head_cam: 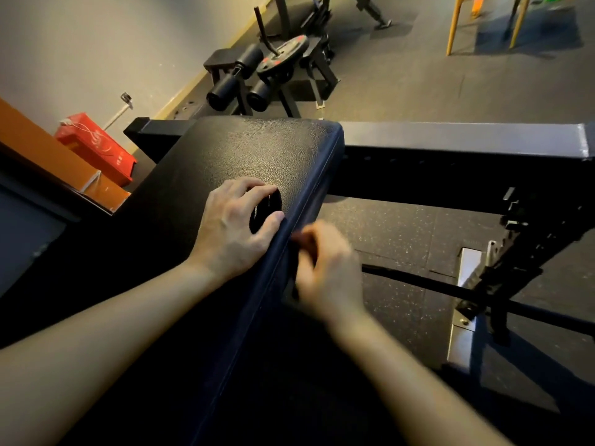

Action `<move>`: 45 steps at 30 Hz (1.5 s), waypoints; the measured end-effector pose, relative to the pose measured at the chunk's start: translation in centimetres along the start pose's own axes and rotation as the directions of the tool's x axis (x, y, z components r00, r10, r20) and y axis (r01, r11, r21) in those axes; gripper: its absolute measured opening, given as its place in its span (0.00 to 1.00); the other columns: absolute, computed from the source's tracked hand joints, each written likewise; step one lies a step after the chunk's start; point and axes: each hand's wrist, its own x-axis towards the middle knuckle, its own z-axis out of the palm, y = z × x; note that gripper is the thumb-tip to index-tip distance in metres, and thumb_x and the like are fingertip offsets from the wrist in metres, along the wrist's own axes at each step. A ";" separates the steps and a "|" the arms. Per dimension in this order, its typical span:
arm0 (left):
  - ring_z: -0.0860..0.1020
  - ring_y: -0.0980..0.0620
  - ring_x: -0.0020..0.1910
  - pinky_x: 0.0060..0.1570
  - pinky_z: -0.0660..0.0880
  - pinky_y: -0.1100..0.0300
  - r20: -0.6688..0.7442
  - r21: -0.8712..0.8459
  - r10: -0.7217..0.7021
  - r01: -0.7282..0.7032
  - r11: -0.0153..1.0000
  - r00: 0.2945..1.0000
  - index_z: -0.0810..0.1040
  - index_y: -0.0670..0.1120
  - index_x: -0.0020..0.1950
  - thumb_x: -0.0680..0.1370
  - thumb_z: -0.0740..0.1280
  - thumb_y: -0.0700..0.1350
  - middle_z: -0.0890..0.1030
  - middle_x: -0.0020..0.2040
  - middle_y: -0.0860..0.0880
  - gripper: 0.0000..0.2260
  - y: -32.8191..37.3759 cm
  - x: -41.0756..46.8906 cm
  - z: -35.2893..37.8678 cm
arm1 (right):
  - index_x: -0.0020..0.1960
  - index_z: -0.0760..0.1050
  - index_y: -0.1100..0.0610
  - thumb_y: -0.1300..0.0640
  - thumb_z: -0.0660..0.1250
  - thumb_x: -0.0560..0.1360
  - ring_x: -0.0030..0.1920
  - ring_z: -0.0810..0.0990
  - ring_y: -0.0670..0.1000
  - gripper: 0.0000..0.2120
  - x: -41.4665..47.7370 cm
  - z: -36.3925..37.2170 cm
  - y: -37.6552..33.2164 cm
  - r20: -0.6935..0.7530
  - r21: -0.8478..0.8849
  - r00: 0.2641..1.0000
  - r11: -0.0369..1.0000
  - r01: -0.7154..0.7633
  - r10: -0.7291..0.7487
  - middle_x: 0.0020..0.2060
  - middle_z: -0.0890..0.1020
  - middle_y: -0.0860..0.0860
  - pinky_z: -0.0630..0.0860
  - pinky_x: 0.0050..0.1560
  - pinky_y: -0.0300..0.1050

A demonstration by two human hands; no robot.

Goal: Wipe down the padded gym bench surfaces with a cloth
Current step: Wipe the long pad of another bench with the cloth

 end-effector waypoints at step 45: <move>0.74 0.47 0.66 0.69 0.68 0.45 0.023 -0.029 -0.023 0.023 0.999 0.999 0.80 0.47 0.66 0.78 0.63 0.56 0.78 0.66 0.49 0.22 0.1 0.0 -0.2 | 0.59 0.80 0.61 0.75 0.58 0.73 0.58 0.83 0.52 0.21 10.8 -5.1 4.2 0.296 0.496 0.941 0.815 -0.299 0.166 0.53 0.85 0.55 0.78 0.65 0.55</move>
